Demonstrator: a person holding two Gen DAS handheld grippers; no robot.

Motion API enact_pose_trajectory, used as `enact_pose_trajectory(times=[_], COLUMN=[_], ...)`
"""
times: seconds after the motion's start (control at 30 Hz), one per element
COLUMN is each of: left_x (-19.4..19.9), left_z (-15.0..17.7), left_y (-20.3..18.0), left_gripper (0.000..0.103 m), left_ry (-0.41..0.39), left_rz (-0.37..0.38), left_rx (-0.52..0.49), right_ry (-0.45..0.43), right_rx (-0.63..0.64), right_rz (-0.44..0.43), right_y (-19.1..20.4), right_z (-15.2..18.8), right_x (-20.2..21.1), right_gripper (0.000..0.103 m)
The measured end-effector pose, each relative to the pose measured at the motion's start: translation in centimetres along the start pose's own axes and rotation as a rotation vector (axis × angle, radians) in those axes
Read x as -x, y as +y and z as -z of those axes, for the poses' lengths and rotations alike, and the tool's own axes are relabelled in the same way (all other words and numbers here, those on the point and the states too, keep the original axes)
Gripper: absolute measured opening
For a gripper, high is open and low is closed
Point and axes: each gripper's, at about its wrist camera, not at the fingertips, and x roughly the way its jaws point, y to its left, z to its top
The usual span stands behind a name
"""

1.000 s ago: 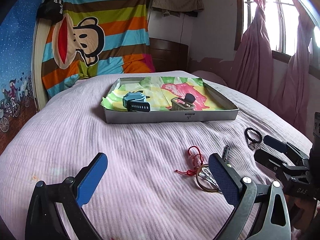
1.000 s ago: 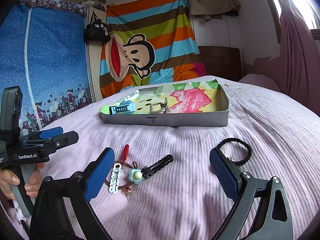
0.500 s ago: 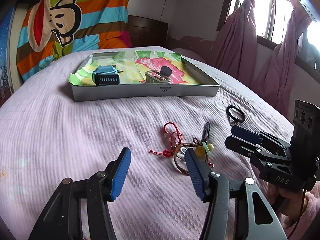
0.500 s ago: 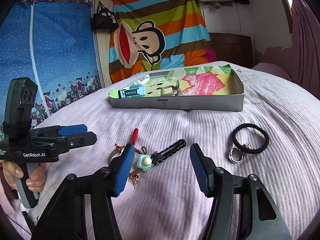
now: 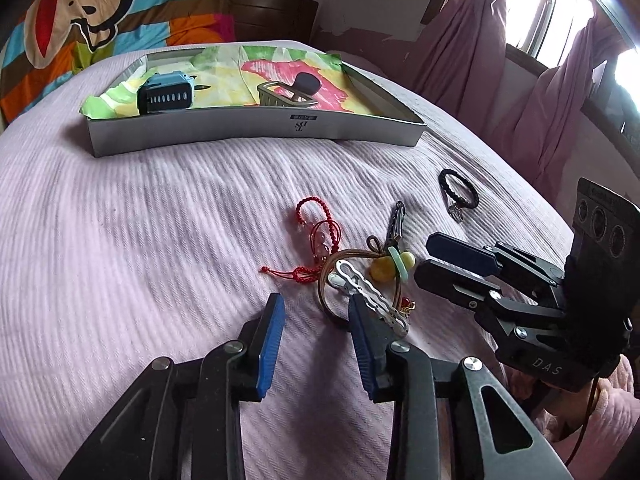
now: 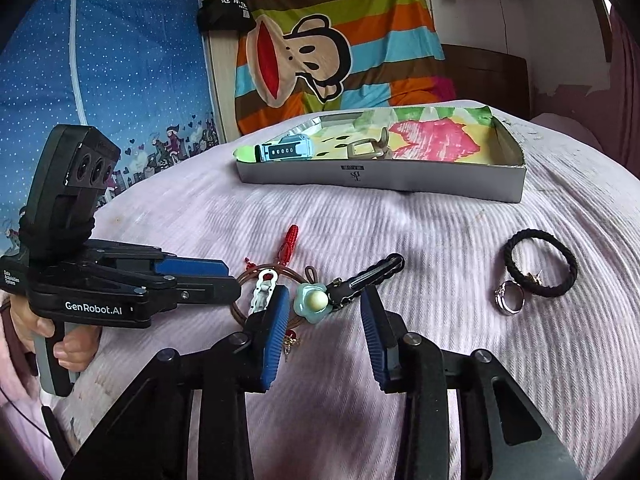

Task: Organize jewelry
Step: 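Grasp the brown bead cord with the left tool while the right tool grasps the black key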

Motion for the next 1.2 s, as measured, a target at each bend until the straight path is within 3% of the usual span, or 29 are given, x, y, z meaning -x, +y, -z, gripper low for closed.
enact_pose_trajectory(times=[0.37,0.5,0.63,0.97,1.2], left_x=[-1.5,-1.7,-1.0,2.3,2.5], left_z=[-0.5,-0.5,-0.3,-0.7,-1.1], left_y=[-0.1,-0.2,-0.4,-0.7,-1.4], left_gripper=[0.018,0.004,0.003,0.003,0.003], left_ry=[0.063,0.073,0.046,-0.071,-0.076], left_rz=[0.008,-0.012,-0.032,-0.078,-0.090], left_rx=[0.012,0.015,0.009,0.002,-0.024], right_ry=[0.054,0.064,0.062,-0.009,-0.070], right_rx=[0.024,0.027,0.032,0.038,0.027], right_rz=[-0.027,-0.035,-0.047,-0.080,-0.116], right_y=[0.6,0.6,0.7,0.9,0.7], right_z=[0.0,-0.2,-0.2,-0.2,-0.4], right_x=[-1.7,-2.1,-2.1,-0.5,0.8], right_gripper=[0.027,0.027,0.017,0.017,0.017])
